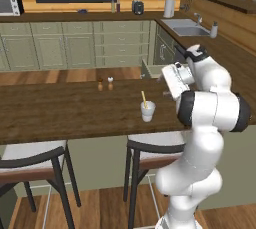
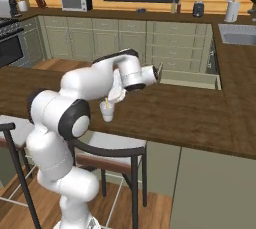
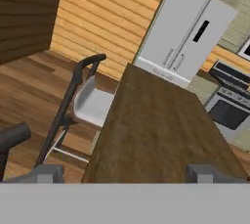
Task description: Take a straw from the drawer in front and place it inside the glass cup on the dining counter.
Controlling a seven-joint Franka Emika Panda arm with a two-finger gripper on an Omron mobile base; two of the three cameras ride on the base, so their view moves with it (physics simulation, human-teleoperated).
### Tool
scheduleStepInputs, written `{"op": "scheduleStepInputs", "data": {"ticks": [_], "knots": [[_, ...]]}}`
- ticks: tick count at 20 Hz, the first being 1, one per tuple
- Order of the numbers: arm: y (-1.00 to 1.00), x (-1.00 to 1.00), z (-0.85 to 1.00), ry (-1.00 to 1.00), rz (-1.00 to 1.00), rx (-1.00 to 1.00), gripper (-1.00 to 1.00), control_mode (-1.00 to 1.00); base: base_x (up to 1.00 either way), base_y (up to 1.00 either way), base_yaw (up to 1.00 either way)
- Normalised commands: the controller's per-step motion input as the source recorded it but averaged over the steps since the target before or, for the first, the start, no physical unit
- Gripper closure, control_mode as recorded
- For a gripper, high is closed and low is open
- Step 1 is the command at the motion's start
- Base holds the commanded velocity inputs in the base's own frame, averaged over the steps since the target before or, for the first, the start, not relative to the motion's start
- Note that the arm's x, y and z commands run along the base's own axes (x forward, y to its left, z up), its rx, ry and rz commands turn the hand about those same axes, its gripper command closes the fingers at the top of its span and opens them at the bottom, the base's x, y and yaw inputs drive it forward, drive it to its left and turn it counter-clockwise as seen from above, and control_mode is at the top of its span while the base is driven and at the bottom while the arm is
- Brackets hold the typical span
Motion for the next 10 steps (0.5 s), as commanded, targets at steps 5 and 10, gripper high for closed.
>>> {"op": "scheduleStepInputs", "data": {"ticks": [5,10], "knots": [[0.01,-0.56,0.46,-0.36,-0.06,-0.48,-1.00,-1.00,0.00,0.00,0.00],[0.12,-0.59,0.32,-0.29,-0.07,-0.48,-1.00,-1.00,0.00,0.00,0.00]]}}
